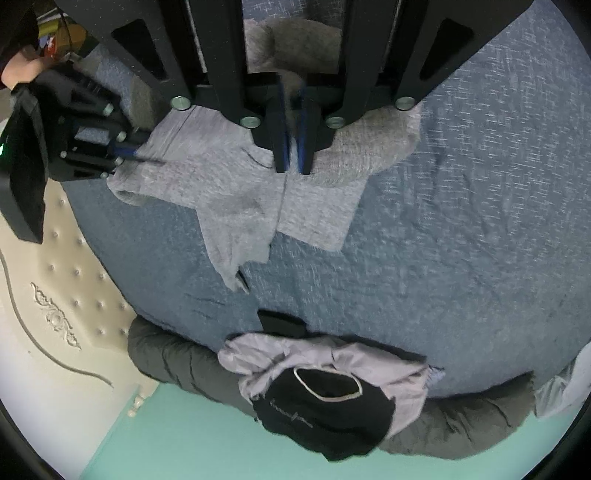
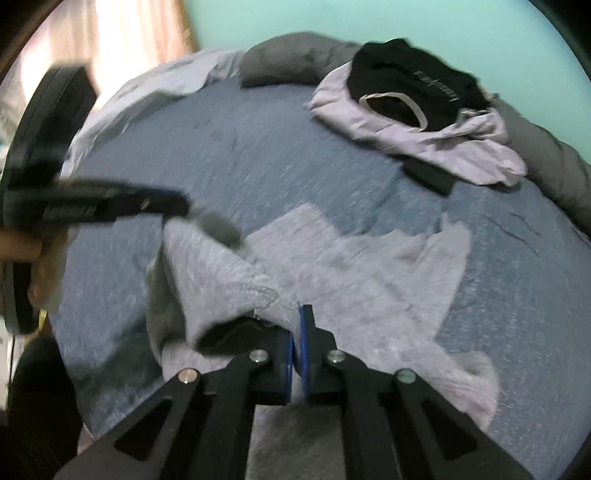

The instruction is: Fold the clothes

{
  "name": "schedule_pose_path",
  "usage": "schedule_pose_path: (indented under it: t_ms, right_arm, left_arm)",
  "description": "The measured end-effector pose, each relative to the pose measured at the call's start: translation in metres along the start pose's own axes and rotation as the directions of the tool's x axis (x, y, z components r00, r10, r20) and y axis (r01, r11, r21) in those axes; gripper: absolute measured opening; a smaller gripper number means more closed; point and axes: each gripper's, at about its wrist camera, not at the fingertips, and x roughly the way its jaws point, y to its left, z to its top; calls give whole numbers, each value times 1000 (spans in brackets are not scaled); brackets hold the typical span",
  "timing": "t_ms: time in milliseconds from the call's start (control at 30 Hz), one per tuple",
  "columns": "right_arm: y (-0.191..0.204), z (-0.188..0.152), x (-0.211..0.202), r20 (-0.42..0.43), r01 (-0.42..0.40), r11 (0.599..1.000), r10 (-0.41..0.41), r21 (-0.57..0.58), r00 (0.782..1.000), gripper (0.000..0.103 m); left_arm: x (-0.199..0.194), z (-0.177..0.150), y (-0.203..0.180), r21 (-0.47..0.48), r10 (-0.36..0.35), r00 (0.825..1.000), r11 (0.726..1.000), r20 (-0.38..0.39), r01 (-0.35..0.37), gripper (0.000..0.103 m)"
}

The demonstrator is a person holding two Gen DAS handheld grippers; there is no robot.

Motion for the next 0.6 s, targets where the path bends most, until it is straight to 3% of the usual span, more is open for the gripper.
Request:
schedule_pose_path:
  t_ms: [33,67,267,433,600]
  right_arm:
    - [-4,3,-5,14,10,1000,-10,20,1000,3]
    - [-8,5,-9,27,19,999,-20,39,999,3]
    - [-34,23,-32,52,58,991,-64,117,997,3]
    - [-48,31,-49,70,59,986,-70,156,995,3]
    - [-56,30,-55,74,52,985,-65,167,995,3]
  left_arm:
    - [-6,-2,1,-3,7,1000,1000,18,-7,36]
    - [-13,-4,1,-5,7,999,1000,33,-7,45]
    - [-24,-31,-19,54,-27,999,998,26,25,47]
    - [10,-55,-46,125,-43,997,991,-60,50,47]
    - [45,-62,-51,107,-34,995,993,-96,44,47]
